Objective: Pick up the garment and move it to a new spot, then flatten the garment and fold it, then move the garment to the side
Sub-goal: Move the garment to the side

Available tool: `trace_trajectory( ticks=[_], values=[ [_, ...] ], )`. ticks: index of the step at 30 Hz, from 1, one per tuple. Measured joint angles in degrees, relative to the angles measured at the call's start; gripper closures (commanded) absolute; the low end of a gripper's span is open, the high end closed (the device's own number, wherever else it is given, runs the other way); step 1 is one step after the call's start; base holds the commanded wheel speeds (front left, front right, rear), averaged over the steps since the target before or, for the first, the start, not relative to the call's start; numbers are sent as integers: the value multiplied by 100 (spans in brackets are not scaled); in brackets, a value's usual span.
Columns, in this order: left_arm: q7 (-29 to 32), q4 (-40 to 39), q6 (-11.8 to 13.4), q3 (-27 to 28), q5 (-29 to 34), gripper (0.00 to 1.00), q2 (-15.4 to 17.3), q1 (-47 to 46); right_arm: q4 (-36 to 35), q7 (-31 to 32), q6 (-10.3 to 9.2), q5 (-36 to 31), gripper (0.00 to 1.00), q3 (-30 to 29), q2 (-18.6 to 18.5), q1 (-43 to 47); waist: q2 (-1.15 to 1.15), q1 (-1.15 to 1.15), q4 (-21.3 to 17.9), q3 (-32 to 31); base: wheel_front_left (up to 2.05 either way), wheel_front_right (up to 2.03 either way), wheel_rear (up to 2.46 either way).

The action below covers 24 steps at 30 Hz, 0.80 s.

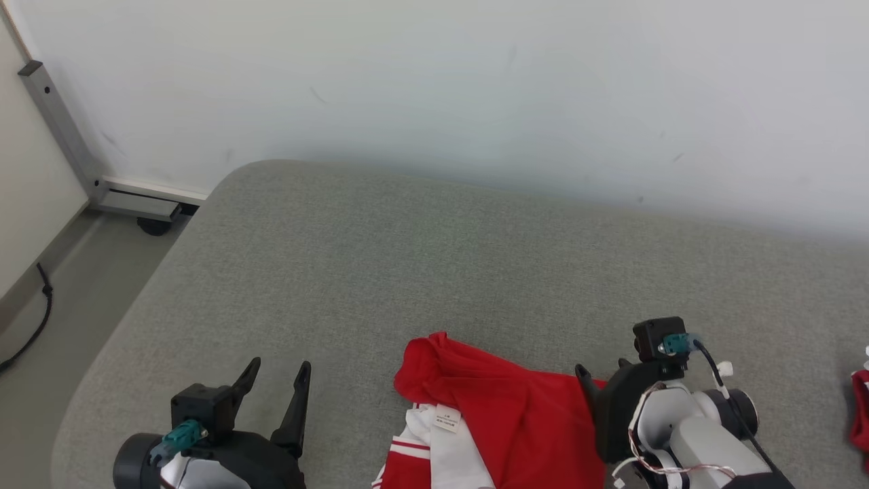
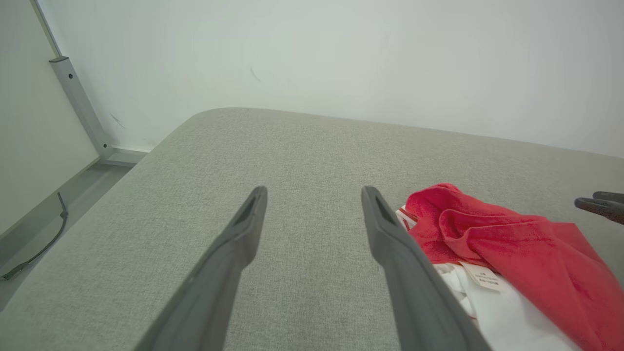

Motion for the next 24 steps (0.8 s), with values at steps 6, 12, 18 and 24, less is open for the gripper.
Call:
trace_trajectory(
  ticks=[6, 12, 18, 24],
  values=[
    [1, -67, 30, -13, -1, 0, -21, 8, -358, 80, 0, -137, 0, -218, 30, 644, 0, 0, -219, -4, 0, 0, 0],
    [10, -119, 41, -40, -5, 0, -33, 47, -717, 231, 0, -327, 0, -475, 119, 1090, 0, 0, -368, 51, 0, 0, 0],
    [20, -130, 37, -92, -5, 0, -88, 43, -953, 415, 0, -491, 0, -702, 200, 1277, 0, 0, -396, 116, 0, 0, 0],
    [63, -137, -10, -180, -3, 0, -99, -49, -1185, 650, 0, -621, 0, -879, 327, 1426, 0, 0, -349, 194, 0, 0, 0]
  ],
)
